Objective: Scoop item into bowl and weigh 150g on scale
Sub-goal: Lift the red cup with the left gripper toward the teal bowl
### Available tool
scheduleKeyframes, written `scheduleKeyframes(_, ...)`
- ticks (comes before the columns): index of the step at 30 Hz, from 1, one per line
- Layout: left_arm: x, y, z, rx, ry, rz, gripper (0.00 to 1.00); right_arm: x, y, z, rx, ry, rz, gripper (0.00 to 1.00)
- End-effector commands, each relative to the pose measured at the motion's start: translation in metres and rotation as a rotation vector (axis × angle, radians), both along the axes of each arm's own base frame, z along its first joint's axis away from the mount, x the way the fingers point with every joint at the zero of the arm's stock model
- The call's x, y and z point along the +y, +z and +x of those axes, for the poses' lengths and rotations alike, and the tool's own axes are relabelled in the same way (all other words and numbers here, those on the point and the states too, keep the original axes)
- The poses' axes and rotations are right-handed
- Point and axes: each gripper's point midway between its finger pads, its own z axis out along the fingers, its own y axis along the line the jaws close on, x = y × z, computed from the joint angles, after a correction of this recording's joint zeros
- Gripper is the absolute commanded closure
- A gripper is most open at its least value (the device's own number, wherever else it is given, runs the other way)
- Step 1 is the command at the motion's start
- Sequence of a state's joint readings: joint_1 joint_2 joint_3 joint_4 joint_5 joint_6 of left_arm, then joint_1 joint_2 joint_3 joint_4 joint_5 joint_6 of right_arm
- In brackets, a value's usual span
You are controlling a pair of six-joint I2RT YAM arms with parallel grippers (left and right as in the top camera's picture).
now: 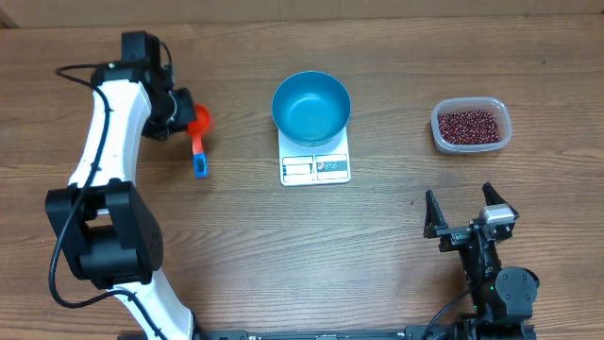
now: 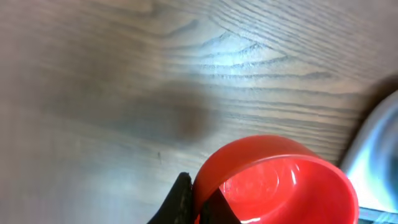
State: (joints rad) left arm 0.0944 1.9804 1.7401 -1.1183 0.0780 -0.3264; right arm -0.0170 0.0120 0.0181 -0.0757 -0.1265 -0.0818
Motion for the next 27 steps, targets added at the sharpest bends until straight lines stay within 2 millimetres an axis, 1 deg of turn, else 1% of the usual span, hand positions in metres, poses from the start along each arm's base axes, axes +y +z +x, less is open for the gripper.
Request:
scheduleKeyframes(1, 0.004, 0.035, 0.000, -0.009, 0.323, -0.071, 0.96, 0.001, -0.003, 0.000, 0.000, 0.005, 0.004, 0.00)
scheduleKeyframes(4, 0.002, 0.046, -0.012, 0.042, 0.468, -0.108, 0.96, 0.001, -0.002, 0.000, -0.001, 0.005, 0.004, 0.00)
scheduleKeyframes(5, -0.001, 0.047, -0.014, 0.052, 0.487, -0.124, 0.96, 0.001, -0.003, 0.000, 0.000, 0.005, 0.004, 0.00)
scheduleKeyframes(8, -0.010, 0.049, -0.014, 0.063, 0.472, -0.175, 0.96, 0.001, -0.002, 0.000, -0.001, 0.005, 0.004, 0.00)
scheduleKeyframes(11, -0.010, 0.049, -0.017, 0.076, 0.473, -0.172, 0.96, 0.001, -0.002, 0.000, -0.001, 0.005, 0.004, 0.00)
scheduleKeyframes(16, -0.012, 0.047, -0.032, 0.135, 0.480, -0.164, 0.96, 0.001, -0.003, 0.000, 0.000, 0.005, 0.004, 0.00)
scheduleKeyframes(21, -0.017, 0.046, -0.047, 0.204, 0.527, -0.163, 0.96, 0.001, -0.002, 0.000, -0.001, 0.005, 0.004, 0.00)
scheduleKeyframes(24, -0.025, 0.048, -0.051, 0.216, 0.517, -0.158, 0.96, 0.001, -0.003, 0.000, 0.000, 0.005, 0.004, 0.00)
scheduleKeyframes(27, -0.039, 0.055, -0.052, 0.197, 0.492, -0.155, 0.96, 0.001, -0.003, 0.000, 0.000, 0.005, 0.004, 0.00)
